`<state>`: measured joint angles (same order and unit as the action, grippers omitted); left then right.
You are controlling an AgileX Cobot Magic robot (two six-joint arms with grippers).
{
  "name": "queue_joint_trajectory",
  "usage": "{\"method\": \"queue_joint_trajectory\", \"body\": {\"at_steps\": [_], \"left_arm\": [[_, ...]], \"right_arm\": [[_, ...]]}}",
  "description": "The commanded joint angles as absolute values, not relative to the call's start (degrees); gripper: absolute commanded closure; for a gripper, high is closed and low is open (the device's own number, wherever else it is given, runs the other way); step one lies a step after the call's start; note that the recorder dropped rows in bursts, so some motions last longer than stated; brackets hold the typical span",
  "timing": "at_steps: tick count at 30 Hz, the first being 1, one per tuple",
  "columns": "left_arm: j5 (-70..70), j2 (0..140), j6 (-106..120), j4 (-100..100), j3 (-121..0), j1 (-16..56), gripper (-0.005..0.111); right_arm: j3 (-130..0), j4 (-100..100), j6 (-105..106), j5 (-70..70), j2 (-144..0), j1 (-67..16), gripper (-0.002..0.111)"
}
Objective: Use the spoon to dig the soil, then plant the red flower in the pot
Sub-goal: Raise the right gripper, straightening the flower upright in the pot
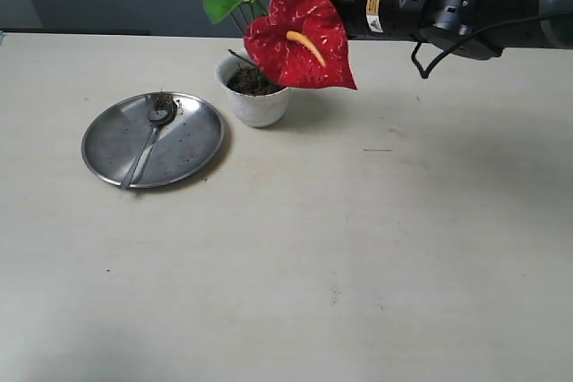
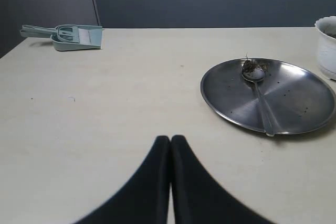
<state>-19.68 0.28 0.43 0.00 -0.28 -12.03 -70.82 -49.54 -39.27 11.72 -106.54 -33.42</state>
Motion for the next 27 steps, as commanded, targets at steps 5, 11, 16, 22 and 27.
{"method": "queue_joint_trajectory", "body": {"at_steps": [5, 11, 16, 22, 27], "left_arm": [[-19.15, 0.0, 0.4, 0.0, 0.0, -11.74, 0.106], [-19.15, 0.0, 0.4, 0.0, 0.0, -11.74, 0.106], [-19.15, 0.0, 0.4, 0.0, 0.0, -11.74, 0.106], [-19.15, 0.0, 0.4, 0.0, 0.0, -11.74, 0.106], [-19.15, 0.0, 0.4, 0.0, 0.0, -11.74, 0.106]], "right_arm": [[-73.09, -45.84, -39.59, 12.69, -109.71, -33.28, 0.043], [-77.43, -45.84, -39.59, 12.12, -111.76, -33.28, 0.043], [-79.64, -45.84, -39.59, 11.95, -113.91, -33.28, 0.043], [-79.77, -45.84, -40.55, 12.61, -115.46, -33.28, 0.044], [-81.02, -45.41, -40.69, 12.76, -116.19, -33.28, 0.059]]}}
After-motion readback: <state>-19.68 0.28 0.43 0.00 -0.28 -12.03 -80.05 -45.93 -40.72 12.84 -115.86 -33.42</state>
